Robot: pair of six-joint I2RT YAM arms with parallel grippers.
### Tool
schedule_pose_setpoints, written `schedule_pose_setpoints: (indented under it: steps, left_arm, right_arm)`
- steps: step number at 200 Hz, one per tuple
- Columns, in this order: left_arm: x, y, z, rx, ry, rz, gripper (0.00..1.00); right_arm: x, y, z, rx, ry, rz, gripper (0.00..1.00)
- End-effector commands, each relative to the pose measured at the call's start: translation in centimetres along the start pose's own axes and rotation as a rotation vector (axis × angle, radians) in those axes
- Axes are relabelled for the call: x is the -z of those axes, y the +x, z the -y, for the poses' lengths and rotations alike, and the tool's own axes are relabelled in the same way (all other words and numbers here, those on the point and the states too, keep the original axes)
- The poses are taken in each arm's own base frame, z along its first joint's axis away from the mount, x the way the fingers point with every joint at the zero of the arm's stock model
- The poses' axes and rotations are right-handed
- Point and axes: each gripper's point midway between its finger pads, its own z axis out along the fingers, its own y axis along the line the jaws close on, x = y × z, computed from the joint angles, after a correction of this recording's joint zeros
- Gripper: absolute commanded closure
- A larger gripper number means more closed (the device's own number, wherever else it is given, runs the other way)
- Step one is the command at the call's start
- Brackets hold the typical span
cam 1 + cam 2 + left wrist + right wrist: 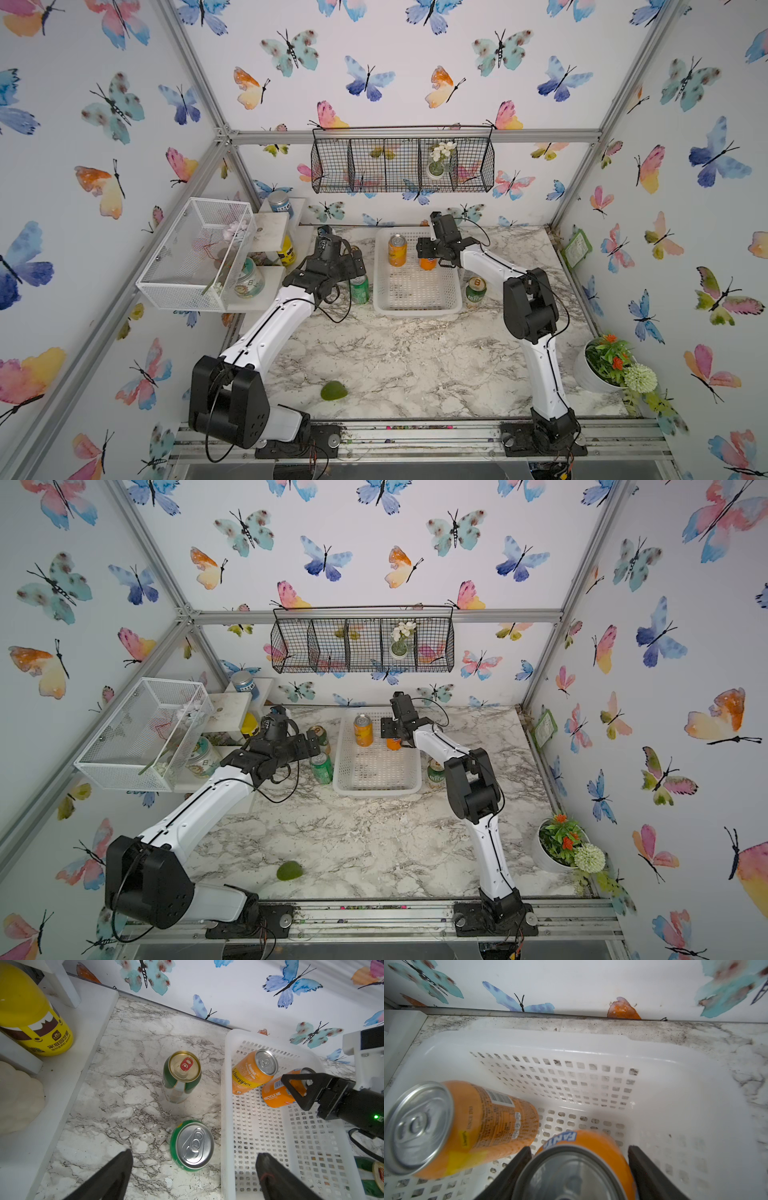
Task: Take out the drinks from the basket
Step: Pick up the drink from the basket.
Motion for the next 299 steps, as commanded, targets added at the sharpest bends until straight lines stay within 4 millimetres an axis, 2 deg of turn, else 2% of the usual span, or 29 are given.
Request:
schedule_pose_setpoints:
  steps: [1,39,94,133,182,257,299]
  left_arm:
    - [-0.2,0.4,0.0,0.008,0.015,-0.014,0.01]
    - [-0.3,0.4,0.0,0.009,0.013,-0.015,0.01]
    - [-0.3,0.3,0.0,0.011,0.017,-0.014,0.01]
    - [-0.3,0.4,0.0,0.012,0.014,-0.015,0.01]
    - [-0.2,0.3,0.0,0.015,0.017,-0.015,0.01]
    - [-0.2,0.3,-0.1,0.015,0.018,-0.014,0.01]
    - [-0.3,0.3,0.0,0.017,0.025,-0.018,0.01]
  right_arm:
    - [0.9,0.2,-0.7,0.016,-0.021,-0.025,0.34]
    - [2.1,-1.1,-1.2,0.019,-0.037,0.003,0.37]
    - [5.0,-2.9,-2.3,0.023,-0.076,0.054,0.41]
    - [7.5,-3.8,-2.8,0.027,-0.085,0.078,0.42]
    - [11.7,-4.8,-3.5,0.019,-0.125,0.132,0.43]
    - [17.8,-3.9,-3.5,0.001,-0.156,0.176,0.43]
    - [21.5,-2.2,-2.7,-0.007,-0.152,0.183,0.43]
